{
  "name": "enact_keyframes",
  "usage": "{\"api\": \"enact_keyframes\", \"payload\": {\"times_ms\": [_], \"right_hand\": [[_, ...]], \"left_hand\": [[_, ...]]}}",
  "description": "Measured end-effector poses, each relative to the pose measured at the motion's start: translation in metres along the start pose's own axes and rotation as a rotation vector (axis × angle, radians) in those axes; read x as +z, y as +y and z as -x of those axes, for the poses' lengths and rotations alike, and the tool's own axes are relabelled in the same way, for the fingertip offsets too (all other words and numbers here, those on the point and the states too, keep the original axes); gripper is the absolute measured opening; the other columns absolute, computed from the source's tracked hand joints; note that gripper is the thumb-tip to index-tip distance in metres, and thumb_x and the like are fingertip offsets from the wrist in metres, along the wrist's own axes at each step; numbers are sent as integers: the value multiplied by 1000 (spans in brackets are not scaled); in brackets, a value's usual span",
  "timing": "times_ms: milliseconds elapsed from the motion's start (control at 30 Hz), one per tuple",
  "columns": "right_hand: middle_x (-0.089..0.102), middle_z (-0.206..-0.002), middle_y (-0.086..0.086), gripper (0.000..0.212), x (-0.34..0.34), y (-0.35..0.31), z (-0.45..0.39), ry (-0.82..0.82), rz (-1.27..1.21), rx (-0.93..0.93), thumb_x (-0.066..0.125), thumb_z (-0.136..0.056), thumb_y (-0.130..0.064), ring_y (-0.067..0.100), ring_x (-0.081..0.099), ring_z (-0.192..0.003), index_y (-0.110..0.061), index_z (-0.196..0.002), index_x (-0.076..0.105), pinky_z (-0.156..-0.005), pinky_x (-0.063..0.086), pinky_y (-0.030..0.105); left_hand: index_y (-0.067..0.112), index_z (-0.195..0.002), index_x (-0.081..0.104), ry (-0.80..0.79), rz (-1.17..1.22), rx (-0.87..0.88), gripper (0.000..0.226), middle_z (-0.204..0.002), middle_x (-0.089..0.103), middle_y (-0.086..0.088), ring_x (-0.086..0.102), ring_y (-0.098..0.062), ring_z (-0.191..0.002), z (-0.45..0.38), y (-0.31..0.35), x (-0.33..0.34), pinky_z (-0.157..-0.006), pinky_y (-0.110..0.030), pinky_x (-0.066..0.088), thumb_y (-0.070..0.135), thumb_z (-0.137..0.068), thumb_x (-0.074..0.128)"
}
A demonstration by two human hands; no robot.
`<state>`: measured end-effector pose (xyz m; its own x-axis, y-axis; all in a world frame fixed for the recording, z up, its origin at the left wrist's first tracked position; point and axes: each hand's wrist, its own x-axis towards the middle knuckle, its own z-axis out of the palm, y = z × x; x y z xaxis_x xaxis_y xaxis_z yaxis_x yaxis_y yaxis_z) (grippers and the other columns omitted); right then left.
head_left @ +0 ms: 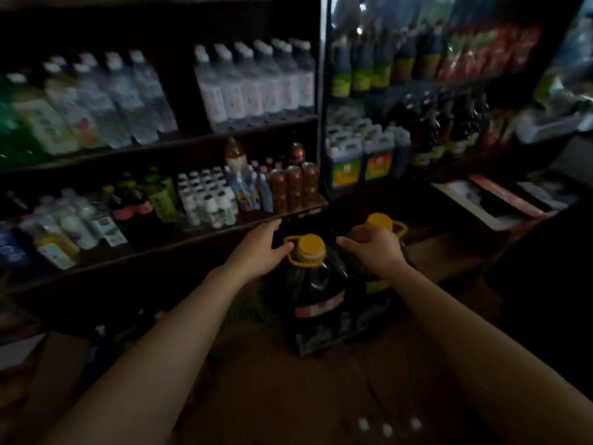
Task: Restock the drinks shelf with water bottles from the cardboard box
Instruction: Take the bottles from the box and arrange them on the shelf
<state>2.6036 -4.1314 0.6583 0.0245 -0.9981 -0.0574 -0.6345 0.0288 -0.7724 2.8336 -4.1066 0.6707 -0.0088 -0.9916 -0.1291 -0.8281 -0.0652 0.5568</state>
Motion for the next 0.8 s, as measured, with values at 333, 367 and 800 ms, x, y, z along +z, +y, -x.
{"api": "enact_keyframes", "payload": {"times_ms": [333,367,800], "right_hand": [[62,-118,2,52,29,183,78,-11,14,247,66,-86,-43,17,57,-106,-10,-125,58,-75,44,24],[62,-115,1,48,40,204,84,3,10,278,67,-86,-42,18,58,-106,-10,-122,59,-75,44,24],[63,-119,5,58,225,482,118,-73,0,475,64,-85,-48,19,60,-108,-12,-129,56,-86,50,29]], "left_hand": [[19,-147,30,-212,62,-12,64,-147,40,-1,42,-18,-132,20,-16,203,-104,-33,40,36,-92,58],[19,-147,30,-243,66,-14,64,-147,40,0,42,-18,-132,20,-25,230,-104,-32,39,36,-92,58],[13,-147,28,-562,155,-23,81,-148,36,-8,36,-21,-135,15,-180,559,-102,-22,32,18,-81,74]]}}
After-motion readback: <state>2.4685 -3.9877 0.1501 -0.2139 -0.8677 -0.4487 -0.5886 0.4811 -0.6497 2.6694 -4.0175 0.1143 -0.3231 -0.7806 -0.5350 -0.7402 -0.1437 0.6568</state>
